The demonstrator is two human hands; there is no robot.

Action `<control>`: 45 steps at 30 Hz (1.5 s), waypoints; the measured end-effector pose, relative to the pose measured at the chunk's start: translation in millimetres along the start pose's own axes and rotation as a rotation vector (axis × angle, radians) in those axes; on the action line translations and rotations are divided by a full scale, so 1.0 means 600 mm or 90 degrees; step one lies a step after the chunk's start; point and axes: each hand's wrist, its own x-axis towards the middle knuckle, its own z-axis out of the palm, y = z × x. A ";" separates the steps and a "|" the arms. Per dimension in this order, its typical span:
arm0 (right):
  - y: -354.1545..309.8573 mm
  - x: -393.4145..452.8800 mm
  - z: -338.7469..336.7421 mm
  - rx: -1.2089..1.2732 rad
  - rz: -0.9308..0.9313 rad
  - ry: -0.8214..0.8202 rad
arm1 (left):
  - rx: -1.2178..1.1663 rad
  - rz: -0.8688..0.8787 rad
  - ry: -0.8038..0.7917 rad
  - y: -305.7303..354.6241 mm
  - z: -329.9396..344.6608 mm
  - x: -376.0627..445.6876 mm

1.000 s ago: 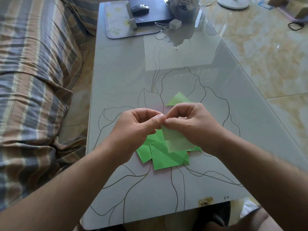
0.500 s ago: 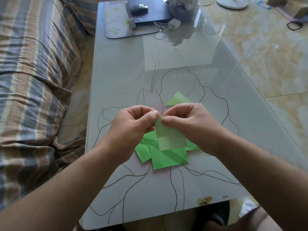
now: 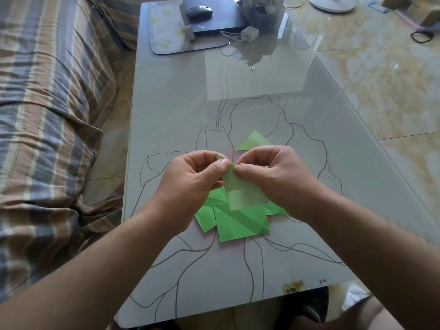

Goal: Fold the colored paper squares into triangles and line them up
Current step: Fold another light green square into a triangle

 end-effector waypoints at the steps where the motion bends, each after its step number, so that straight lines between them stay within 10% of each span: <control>1: 0.000 0.001 0.000 -0.010 -0.005 0.004 | -0.003 0.001 -0.002 0.000 0.001 0.000; 45: 0.003 0.010 -0.014 -0.057 0.019 -0.036 | -0.074 -0.004 0.080 0.015 -0.020 0.013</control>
